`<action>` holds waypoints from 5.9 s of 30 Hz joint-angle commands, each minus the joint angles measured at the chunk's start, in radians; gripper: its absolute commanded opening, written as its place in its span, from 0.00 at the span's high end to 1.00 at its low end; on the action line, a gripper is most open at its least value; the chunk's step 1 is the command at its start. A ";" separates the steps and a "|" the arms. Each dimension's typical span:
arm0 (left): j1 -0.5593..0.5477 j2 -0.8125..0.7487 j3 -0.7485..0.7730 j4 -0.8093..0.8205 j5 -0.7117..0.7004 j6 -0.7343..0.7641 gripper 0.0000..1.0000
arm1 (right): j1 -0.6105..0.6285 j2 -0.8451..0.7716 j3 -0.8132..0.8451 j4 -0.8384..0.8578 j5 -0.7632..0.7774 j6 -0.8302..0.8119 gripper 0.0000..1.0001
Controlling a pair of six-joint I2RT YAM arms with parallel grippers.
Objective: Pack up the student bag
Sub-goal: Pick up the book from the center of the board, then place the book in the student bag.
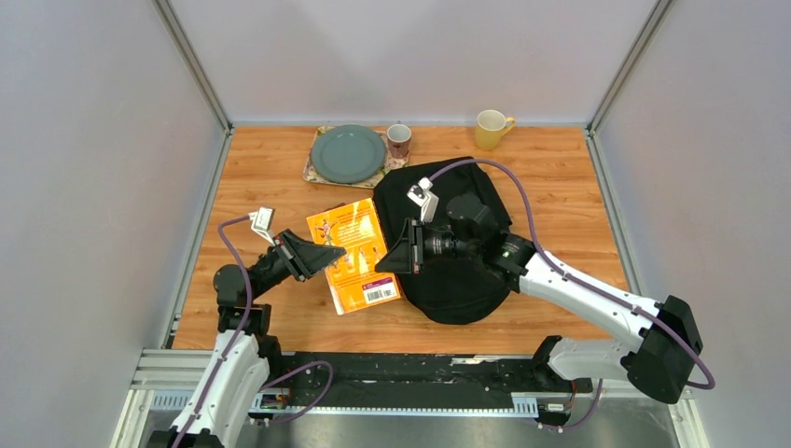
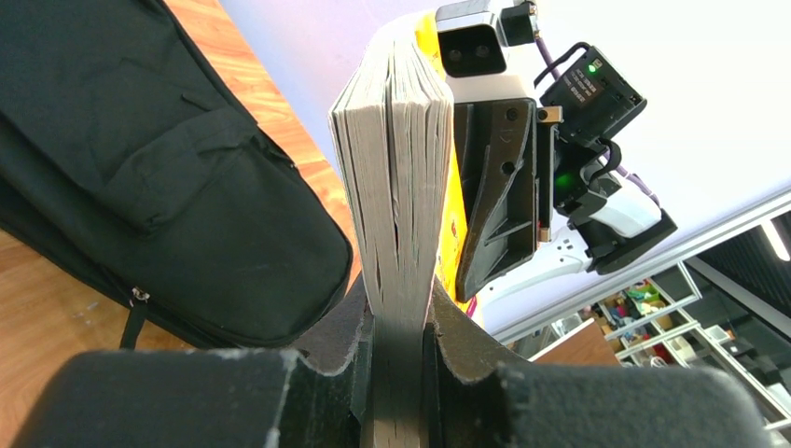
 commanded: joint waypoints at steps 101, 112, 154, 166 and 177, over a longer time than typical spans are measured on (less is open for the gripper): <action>-0.602 0.338 0.514 -0.875 -0.791 0.847 0.23 | 0.052 -0.632 -0.026 -0.511 1.231 -0.024 1.00; -0.990 0.688 0.762 -0.872 -1.014 1.079 0.21 | 0.049 -0.598 0.215 -0.767 1.403 -0.073 1.00; -1.126 1.102 1.054 -0.909 -1.216 1.392 0.65 | 0.037 -0.471 0.269 -0.845 1.322 -0.107 1.00; -1.074 0.952 0.887 -0.883 -1.094 1.384 0.21 | -0.081 -0.552 0.163 -0.834 1.195 -0.016 1.00; -1.106 1.016 0.965 -0.860 -0.637 1.326 0.21 | -0.089 -0.669 0.094 -0.843 1.170 0.017 1.00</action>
